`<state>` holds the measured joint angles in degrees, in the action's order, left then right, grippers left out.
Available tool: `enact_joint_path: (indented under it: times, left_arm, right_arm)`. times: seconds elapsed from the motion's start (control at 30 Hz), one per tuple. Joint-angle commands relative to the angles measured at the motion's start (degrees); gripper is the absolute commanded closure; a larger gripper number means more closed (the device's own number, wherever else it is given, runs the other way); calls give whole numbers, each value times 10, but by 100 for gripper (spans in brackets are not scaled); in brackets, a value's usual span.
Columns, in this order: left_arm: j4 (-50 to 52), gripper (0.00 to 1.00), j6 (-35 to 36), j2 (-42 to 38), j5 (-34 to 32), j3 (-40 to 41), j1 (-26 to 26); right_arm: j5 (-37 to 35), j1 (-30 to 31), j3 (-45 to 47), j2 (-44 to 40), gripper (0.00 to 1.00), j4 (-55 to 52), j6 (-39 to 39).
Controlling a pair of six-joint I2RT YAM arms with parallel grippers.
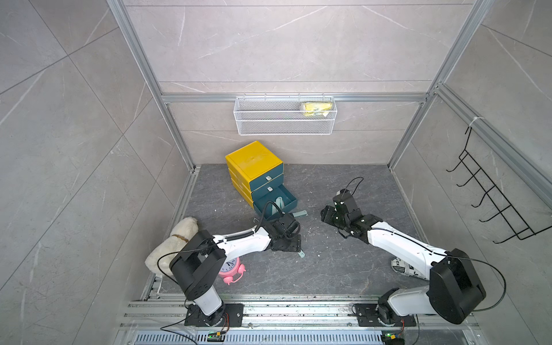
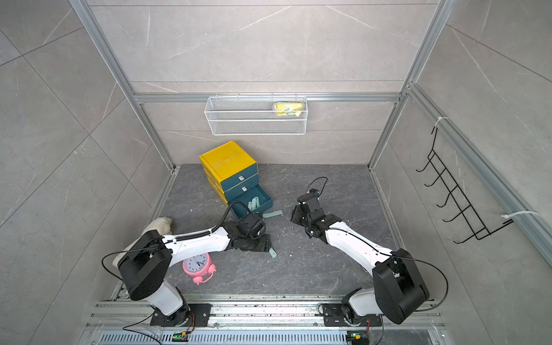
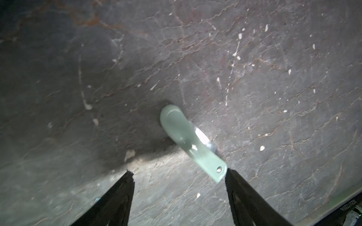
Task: Place the fruit knives into the drawer by color
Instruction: Pick up the fruit knife from the center of the board.
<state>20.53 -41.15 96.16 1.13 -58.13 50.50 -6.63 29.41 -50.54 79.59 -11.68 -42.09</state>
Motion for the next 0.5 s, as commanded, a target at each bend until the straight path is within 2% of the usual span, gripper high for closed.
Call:
enact_joint_path:
  times: [0.0,0.13,0.47]
  left_arm:
    - [28,29,16,35,23,-40,4]
    - [79,36,27,71,13,-83,4]
    - [113,39,50,127,31,-140,16]
  right_arm:
    - [1,-6,17,-21,48,5,-7]
    - [-1,-13,27,-40,48,3,-7]
    - [3,-27,45,-52,48,9,-9]
